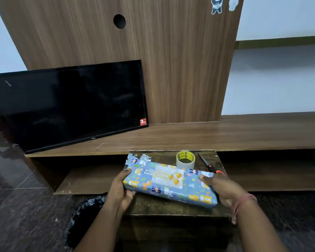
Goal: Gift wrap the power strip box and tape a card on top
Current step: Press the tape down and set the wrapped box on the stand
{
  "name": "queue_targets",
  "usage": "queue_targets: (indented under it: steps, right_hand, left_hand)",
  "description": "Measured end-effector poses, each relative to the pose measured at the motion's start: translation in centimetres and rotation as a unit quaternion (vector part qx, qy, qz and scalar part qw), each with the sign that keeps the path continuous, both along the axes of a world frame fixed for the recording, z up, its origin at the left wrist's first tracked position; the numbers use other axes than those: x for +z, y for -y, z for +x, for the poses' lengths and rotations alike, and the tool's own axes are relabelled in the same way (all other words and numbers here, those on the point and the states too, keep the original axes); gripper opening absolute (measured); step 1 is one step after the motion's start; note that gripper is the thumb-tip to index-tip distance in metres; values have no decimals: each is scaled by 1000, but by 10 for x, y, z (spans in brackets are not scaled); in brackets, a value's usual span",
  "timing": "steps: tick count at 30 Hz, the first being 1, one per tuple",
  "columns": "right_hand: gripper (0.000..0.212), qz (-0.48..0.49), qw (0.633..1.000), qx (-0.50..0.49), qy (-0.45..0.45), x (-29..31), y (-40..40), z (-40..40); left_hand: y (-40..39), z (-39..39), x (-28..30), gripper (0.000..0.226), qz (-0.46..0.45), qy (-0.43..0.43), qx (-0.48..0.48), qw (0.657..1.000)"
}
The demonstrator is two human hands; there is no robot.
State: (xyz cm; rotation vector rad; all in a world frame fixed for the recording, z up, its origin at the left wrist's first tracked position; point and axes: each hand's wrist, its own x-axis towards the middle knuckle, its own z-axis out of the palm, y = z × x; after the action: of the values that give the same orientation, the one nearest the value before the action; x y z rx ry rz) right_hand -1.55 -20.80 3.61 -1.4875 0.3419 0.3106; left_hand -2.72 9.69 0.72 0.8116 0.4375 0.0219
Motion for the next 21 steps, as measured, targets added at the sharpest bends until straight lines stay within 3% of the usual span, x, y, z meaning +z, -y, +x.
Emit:
queue_targets:
  steps: [2,4,9,11,15,21]
  right_hand:
    - [15,-68,997,-36,3,-7,8,6]
    - [35,-188,981,-47,9,-12,8,13]
    - [31,-266,960,-80,22,-27,3,20]
    - [22,-282,956,-82,23,-33,1,22]
    - [32,-298,949,-101,24,-43,-8,25]
    - [39,-379,919,-105,24,-35,-28,16]
  left_hand:
    - [-2,-2,-7,37,99,-60,-38,993]
    - [-4,-5,-16,48,201,-99,-65,972]
    - [3,-16,-9,26,443,-119,-72,886]
    - [5,-17,-10,16,470,-111,-85,871]
    - [9,-16,-8,10,504,-117,-89,851]
    - [11,-13,-7,25,507,-168,-74,842]
